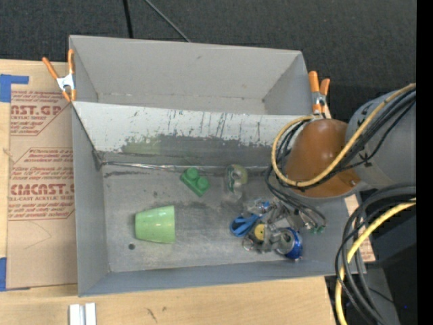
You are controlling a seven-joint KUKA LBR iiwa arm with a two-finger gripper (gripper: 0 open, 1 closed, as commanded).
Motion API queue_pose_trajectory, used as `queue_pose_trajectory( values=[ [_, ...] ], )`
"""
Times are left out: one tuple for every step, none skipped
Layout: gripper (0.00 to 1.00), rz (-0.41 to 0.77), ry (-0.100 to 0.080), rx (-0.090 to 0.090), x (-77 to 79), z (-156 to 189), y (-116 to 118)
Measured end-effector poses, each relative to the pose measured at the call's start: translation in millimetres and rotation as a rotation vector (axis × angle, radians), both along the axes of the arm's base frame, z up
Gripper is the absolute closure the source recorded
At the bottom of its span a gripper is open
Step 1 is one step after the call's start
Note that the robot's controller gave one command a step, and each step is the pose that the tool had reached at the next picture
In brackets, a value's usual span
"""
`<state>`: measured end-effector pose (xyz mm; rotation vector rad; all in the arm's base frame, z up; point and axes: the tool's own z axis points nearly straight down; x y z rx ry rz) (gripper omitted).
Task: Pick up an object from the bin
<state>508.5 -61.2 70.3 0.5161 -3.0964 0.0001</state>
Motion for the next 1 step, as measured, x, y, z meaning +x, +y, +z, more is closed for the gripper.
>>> queue_pose_trajectory(
  values=[
    [1.00,0.009,-0.014,0.000,24.3,187.2,9.7]
  ],
)
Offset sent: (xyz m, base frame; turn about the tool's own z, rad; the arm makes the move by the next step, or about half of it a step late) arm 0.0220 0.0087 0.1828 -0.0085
